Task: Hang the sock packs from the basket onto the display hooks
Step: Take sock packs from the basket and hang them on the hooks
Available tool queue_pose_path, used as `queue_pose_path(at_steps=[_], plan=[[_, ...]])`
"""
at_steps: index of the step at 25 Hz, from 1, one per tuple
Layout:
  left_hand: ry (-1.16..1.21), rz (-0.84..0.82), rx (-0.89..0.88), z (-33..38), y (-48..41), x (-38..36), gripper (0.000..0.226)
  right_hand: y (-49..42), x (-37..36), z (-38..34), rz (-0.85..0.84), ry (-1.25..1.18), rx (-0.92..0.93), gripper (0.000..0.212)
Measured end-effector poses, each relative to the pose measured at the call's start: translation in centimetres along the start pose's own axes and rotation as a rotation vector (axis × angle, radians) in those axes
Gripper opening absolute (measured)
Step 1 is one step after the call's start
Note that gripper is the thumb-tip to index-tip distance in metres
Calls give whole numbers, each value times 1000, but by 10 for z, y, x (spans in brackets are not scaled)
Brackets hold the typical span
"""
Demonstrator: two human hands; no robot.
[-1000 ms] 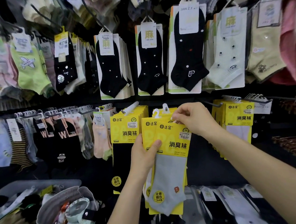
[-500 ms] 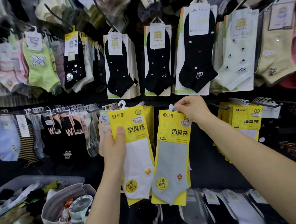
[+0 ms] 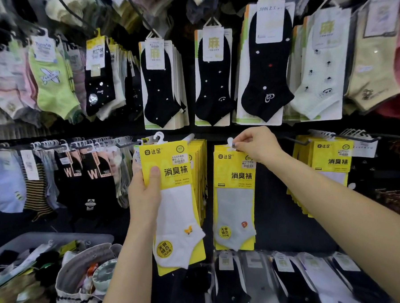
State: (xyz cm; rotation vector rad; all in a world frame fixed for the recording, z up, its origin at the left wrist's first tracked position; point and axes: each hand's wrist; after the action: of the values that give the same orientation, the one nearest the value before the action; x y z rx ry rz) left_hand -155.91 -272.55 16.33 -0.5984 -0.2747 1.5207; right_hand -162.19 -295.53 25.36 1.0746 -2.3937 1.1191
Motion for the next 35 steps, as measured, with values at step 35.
queue_pose_path(at_steps=[35], plan=[[-70,47,-39,1,15,-32,35,30,19,22,35,80,-31,5]])
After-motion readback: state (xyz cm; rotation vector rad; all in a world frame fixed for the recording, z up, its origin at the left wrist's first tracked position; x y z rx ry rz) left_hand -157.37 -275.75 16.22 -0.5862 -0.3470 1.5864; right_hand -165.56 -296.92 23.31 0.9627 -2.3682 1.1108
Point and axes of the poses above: each hand's wrist, its own y-axis away from the middle knuckle, its own x-axis out of the back of the hand, z = x × y, and after that the axes turned 2 degrees about y, right-handed
